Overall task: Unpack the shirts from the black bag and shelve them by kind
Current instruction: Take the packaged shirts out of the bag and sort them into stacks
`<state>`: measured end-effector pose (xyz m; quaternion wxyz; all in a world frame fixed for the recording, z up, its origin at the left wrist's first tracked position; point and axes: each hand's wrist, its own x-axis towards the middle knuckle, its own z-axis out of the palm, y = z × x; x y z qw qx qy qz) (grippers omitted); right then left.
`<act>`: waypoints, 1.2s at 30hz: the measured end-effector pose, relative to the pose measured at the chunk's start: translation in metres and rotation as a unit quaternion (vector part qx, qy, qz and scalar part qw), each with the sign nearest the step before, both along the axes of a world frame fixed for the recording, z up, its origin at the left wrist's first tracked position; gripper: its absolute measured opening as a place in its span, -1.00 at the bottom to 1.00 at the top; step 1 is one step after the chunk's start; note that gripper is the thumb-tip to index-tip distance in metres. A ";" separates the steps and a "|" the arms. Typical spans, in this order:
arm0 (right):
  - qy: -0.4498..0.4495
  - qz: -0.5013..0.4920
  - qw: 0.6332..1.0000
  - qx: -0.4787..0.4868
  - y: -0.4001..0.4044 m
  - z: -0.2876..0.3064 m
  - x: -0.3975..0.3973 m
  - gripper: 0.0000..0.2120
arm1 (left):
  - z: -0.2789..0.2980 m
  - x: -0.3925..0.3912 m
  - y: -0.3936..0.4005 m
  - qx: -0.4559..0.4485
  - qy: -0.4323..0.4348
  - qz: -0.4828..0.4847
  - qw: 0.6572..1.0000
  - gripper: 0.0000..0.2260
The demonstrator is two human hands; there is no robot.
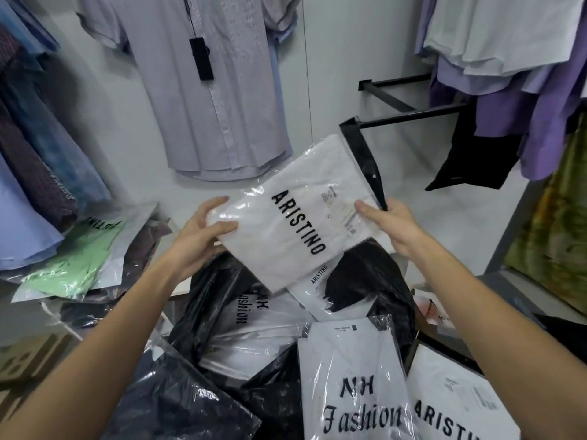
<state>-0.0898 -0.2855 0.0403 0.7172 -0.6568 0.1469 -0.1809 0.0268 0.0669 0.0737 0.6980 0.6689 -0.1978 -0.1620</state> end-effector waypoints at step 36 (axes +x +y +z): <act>0.392 -0.352 0.850 0.021 -0.024 -0.284 -0.295 -0.70 | -0.276 -0.246 -0.275 0.500 -0.120 -0.352 0.782 -0.27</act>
